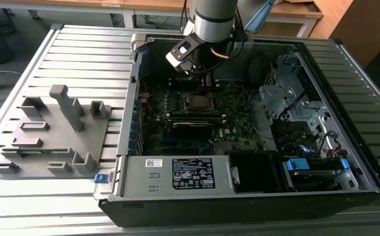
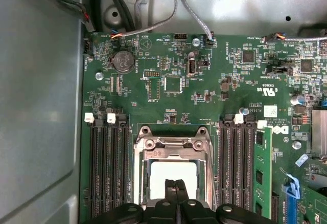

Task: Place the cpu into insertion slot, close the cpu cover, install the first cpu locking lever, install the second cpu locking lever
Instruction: 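Close the cpu cover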

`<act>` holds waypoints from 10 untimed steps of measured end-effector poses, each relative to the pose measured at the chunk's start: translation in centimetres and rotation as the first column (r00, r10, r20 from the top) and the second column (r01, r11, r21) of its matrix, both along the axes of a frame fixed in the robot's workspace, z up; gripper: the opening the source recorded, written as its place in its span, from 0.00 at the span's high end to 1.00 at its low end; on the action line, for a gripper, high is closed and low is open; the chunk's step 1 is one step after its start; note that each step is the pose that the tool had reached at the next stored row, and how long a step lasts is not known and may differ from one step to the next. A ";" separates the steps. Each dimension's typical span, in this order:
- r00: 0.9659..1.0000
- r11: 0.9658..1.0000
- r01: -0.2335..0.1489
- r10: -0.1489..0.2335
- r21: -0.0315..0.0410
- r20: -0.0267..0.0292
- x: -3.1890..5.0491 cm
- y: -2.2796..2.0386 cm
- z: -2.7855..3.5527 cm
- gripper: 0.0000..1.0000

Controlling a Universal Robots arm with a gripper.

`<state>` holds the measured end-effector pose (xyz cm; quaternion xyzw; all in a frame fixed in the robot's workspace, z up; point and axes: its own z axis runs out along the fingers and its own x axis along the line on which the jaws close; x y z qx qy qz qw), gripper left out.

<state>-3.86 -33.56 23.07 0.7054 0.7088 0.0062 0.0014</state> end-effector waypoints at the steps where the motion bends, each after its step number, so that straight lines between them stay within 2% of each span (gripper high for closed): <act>1: 1.000 1.000 -0.013 0.013 0.000 0.000 0.00 0.00 0.00 0.89; 5: 0.998 0.998 -0.064 0.064 0.000 0.000 0.00 0.00 -0.01 0.89; 10: 0.998 0.998 -0.067 0.067 0.000 0.000 0.00 0.00 -0.01 0.89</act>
